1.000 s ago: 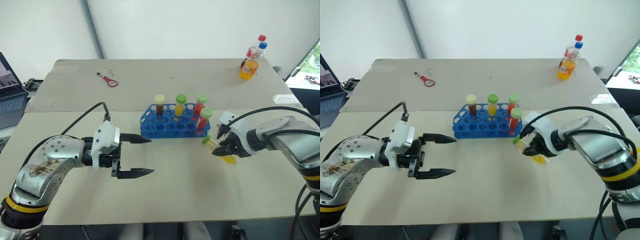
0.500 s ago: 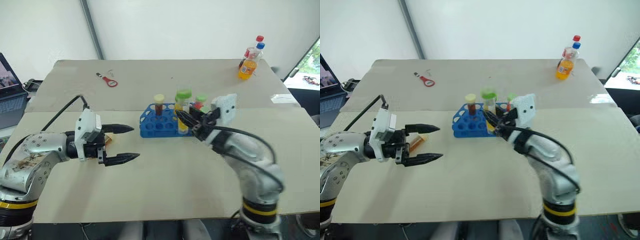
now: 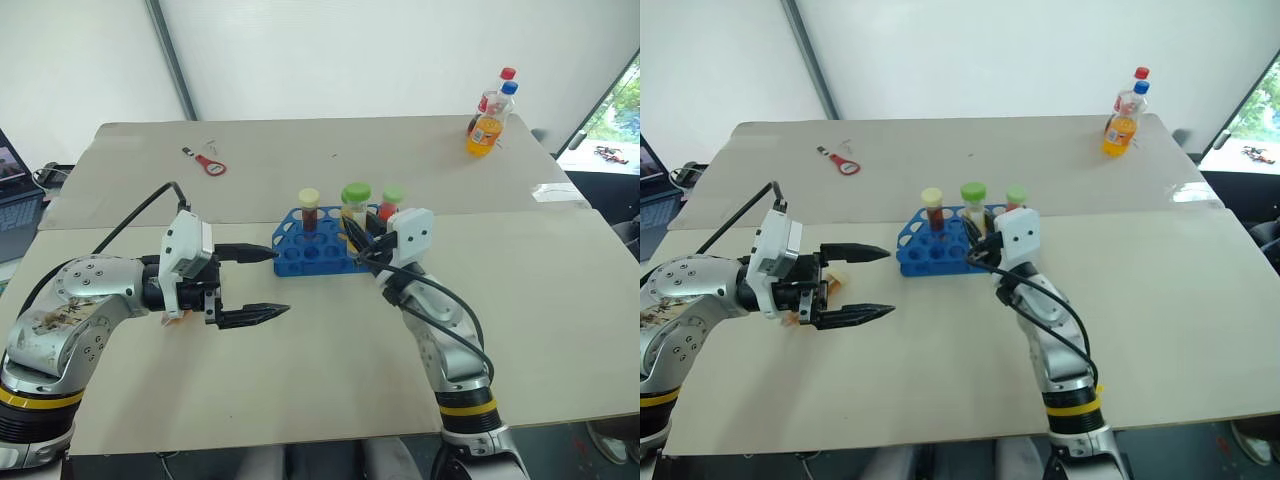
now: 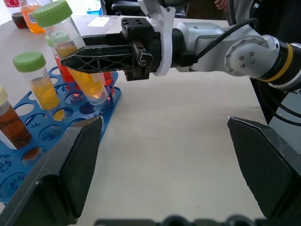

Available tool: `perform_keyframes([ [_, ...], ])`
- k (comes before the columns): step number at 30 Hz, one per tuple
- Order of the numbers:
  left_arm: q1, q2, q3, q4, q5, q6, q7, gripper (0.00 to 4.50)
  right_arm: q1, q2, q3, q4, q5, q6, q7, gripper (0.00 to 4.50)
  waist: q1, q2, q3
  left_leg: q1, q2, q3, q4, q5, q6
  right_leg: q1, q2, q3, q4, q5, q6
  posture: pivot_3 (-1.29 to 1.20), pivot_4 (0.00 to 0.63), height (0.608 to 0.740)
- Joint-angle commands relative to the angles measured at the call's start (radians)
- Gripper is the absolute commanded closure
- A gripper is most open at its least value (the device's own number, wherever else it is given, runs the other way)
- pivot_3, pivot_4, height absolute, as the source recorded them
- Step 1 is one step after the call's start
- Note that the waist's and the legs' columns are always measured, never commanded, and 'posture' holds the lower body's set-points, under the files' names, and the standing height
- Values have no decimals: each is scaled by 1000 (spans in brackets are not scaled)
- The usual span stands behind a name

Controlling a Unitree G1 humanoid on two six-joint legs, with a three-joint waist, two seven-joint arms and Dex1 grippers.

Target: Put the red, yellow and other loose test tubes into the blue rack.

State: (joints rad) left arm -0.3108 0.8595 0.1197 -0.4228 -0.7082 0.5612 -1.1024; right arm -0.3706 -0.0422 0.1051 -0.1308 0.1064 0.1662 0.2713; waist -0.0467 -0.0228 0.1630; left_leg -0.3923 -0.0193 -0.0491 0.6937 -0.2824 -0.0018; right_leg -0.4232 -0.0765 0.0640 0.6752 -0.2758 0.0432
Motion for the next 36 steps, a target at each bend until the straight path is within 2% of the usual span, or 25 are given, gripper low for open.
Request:
perform_keyframes([
  [1, -21, 1, 8, -18, -13, 1, 2, 0, -22, 20, 5, 23, -22, -88, -24, 3534, 0, 0, 0, 0, 0, 0, 0, 0, 0, 0, 0, 0, 0, 0, 0, 0, 150, 740],
  [20, -30, 9, 9, -25, -17, 13, -12, 0, -65, 79, 11, 260, -137, -308, -154, 3537, -3, 0, 0, 2, 0, 0, 0, 0, 0, 0, 0, 0, 3, 0, 0, 0, 150, 740],
  [32, -44, 1, 4, -25, -15, 21, -2, 0, -26, 108, 6, 266, -106, -311, -166, 3537, -4, 0, 0, 2, 0, 0, 0, 0, 0, 1, 0, 0, 3, 0, 0, 0, 150, 740],
  [34, -45, -4, 3, -24, -14, 21, 4, 0, -13, 112, 0, 253, -91, -309, -159, 2463, -3, 0, 0, 2, 0, 0, 0, 0, 0, 1, 0, 0, 3, 0, 0, 0, 150, 740],
  [36, -44, -7, 5, -24, -14, 22, 12, 0, -3, 107, 0, 236, -90, -298, -153, 1782, -3, 0, 0, 2, 0, 0, 0, 0, 0, 1, 0, 0, 3, 0, 0, 0, 150, 740],
])
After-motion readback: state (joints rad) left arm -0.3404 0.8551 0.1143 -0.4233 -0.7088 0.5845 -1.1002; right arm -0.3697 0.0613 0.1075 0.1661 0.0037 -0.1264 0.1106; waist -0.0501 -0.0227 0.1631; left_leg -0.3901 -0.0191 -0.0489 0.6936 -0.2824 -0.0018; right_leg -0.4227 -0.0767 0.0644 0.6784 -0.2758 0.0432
